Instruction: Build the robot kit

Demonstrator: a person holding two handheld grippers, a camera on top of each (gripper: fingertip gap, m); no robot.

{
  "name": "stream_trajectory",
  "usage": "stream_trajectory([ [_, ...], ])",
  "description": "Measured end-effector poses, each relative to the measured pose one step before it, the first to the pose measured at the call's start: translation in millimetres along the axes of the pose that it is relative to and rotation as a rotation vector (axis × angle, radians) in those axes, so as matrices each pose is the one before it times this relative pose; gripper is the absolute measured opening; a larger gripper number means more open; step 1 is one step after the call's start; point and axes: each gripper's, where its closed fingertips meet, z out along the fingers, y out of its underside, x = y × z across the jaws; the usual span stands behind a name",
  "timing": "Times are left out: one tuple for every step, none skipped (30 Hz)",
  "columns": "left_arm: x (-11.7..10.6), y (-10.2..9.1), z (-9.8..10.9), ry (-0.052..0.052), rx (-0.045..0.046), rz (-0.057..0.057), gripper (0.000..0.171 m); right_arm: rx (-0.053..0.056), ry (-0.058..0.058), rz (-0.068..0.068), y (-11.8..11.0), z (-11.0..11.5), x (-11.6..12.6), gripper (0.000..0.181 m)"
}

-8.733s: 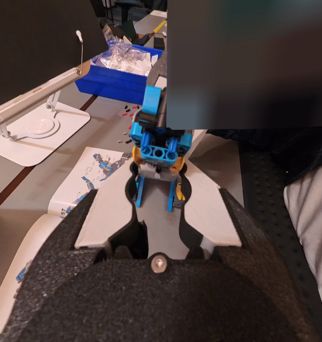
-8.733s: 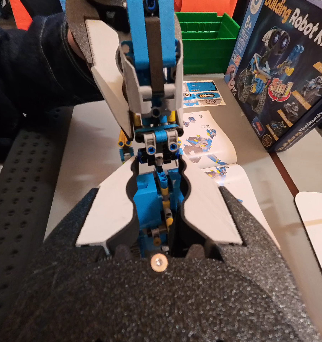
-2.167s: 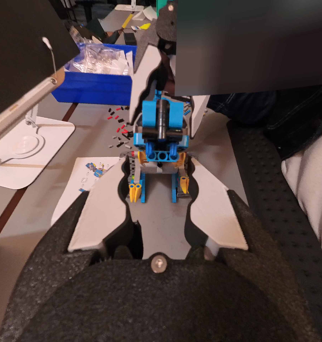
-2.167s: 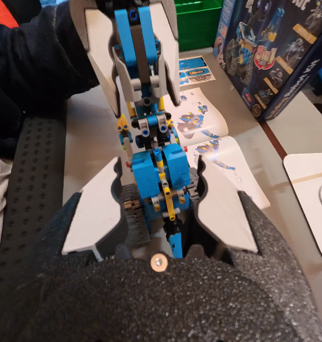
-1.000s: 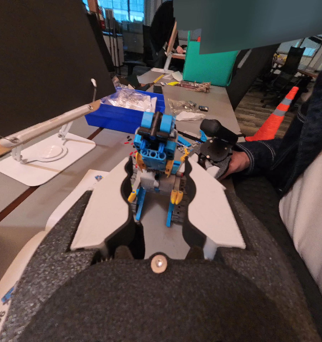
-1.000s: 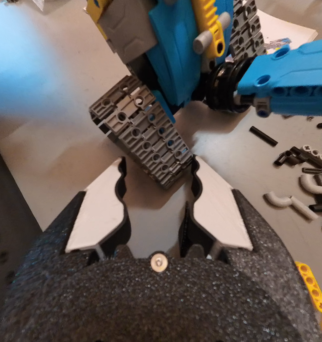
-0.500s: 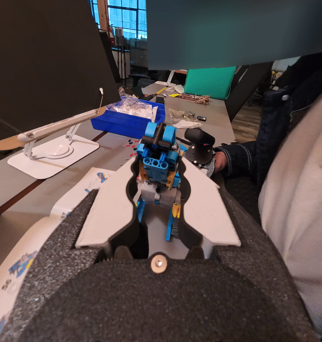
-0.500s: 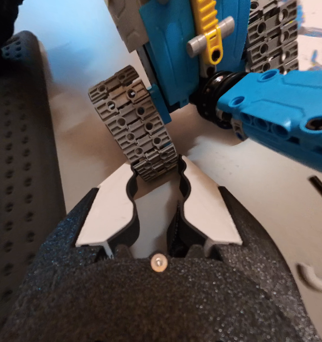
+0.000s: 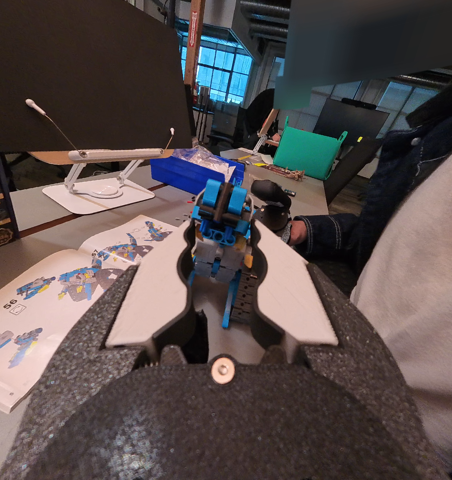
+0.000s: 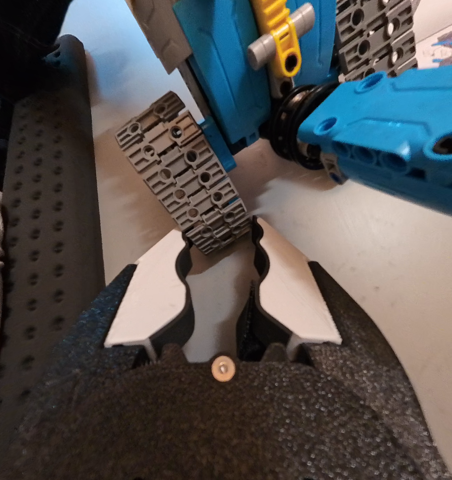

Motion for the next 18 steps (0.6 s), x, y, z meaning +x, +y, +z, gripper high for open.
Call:
stream_trajectory([
  [0.50,0.03,0.05,-0.0007,0.00278,0.0047,0.042,-0.0042,0.0032,0.0171,0.89,0.36,-0.15,0.045],
  [0.21,0.31,-0.50,-0.0020,0.00190,0.0039,0.042,0.0030,0.0023,0.0179,-0.11,-0.07,-0.37,0.046],
  [-0.31,0.46,-0.65,-0.0025,0.00050,0.0013,0.042,0.0042,0.0049,0.0153,-0.25,-0.67,-0.13,0.046],
  [0.02,0.17,-0.98,0.0000,0.00089,-0.0006,0.042,0.0017,0.0120,0.0086,0.21,-1.29,0.66,0.047],
  [-0.24,-0.57,-1.33,-0.0024,0.00465,-0.0018,0.043,0.0056,0.0144,0.0049,-0.20,-2.05,0.74,0.048],
  [-0.58,-1.42,-1.42,-0.0055,0.00782,-0.0014,0.043,0.0081,0.0123,0.0038,-0.46,-2.69,0.70,0.049],
  [-0.18,-1.15,-1.42,-0.0039,0.00420,0.0007,0.043,0.0065,0.0120,0.0046,-0.05,-3.03,0.93,0.051],
  [0.09,-0.17,-1.19,-0.0043,-0.00400,0.0040,0.043,0.0056,0.0087,0.0056,-0.07,-3.43,0.46,0.052],
  [-0.50,0.29,-1.28,-0.0097,-0.00810,0.0072,0.044,0.0071,0.0082,0.0056,-0.50,-4.08,0.51,0.052],
  [-0.72,0.35,-1.46,-0.0126,-0.00732,0.0091,0.044,0.0148,0.0108,0.0045,-2.10,-5.27,0.70,0.051],
  [0.10,0.70,-1.98,-0.0084,-0.01016,0.0104,0.046,0.0220,0.0087,0.0034,-3.57,-6.41,0.47,0.051],
  [-0.04,0.42,-2.93,-0.0076,-0.01007,0.0091,0.047,0.0192,0.0082,-0.0003,-3.93,-7.29,0.58,0.051],
  [-0.69,-1.51,-4.50,-0.0065,0.00118,0.0033,0.049,0.0174,0.0162,-0.0055,-4.35,-8.10,1.71,0.051],
  [-2.39,-2.37,-5.88,-0.0078,0.00432,-0.0030,0.050,0.0222,0.0180,-0.0064,-5.86,-9.24,2.10,0.050],
  [-6.02,-1.52,-7.11,-0.0196,-0.00852,-0.0060,0.052,0.0254,0.0057,-0.0040,-7.39,-10.33,0.24,0.050],
  [-12.54,-0.43,-7.80,-0.0469,-0.02177,-0.0121,0.052,0.0274,-0.0004,-0.0019,-8.45,-10.96,-0.46,0.050],
  [-20.45,2.05,-7.26,-0.0808,-0.04345,-0.0228,0.052,0.0280,0.0081,-0.0016,-9.52,-11.17,0.79,0.049],
  [-26.67,7.12,-4.86,-0.1043,-0.08362,-0.0310,0.054,0.0316,0.0211,-0.0061,-10.64,-10.92,2.84,0.048],
])
